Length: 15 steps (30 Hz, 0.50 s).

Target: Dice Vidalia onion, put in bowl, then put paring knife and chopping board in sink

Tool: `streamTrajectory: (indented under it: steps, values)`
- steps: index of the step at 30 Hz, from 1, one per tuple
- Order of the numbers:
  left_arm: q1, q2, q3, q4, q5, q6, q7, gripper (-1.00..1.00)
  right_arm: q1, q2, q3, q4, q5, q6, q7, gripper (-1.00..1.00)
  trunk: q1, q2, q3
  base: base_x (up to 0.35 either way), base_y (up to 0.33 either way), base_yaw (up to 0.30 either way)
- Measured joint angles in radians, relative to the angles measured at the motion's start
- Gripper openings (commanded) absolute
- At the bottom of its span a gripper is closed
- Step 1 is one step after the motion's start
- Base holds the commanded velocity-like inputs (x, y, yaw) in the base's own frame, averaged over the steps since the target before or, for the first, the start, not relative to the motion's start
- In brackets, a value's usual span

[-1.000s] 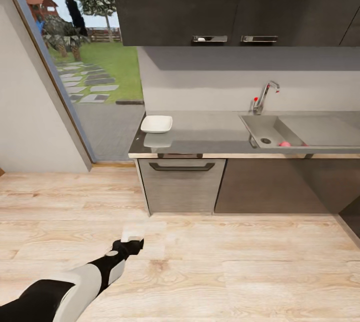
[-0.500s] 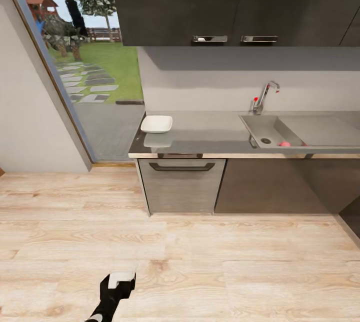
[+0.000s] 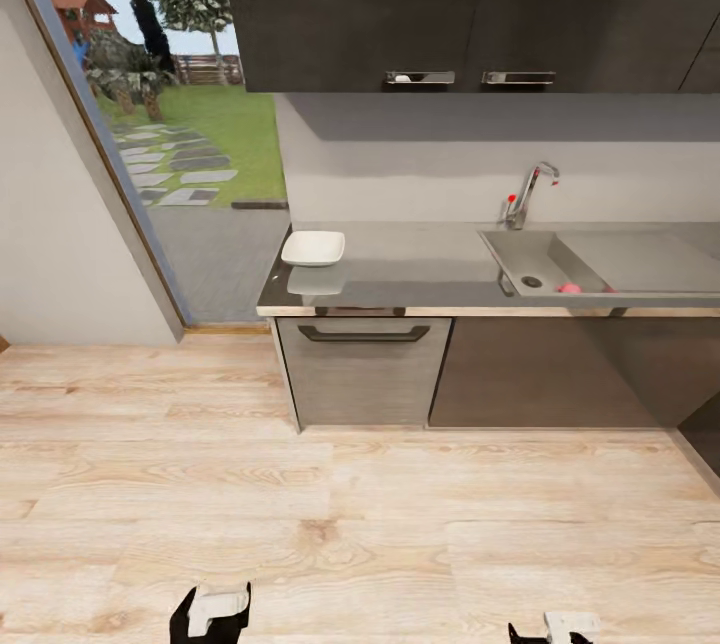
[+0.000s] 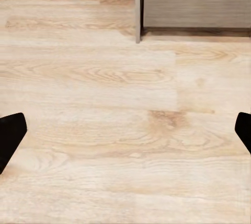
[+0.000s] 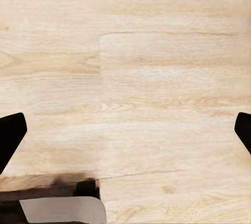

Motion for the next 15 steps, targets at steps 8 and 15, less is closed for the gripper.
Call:
streamTrajectory:
  steps: [8,15]
  values:
    - [0.052,-0.007,0.0,0.0,0.0,-0.169,0.078,1.0,-0.003,-0.042,0.001,0.013,-0.03,-0.137,0.196,1.0,0.0,0.0,0.0,0.0,0.0,0.0]
    - [0.065,-0.004,0.0,0.0,0.0,-0.193,0.087,1.0,-0.003,-0.075,-0.059,0.045,-0.031,-0.182,0.266,1.0,0.0,0.0,0.0,0.0,0.0,0.0]
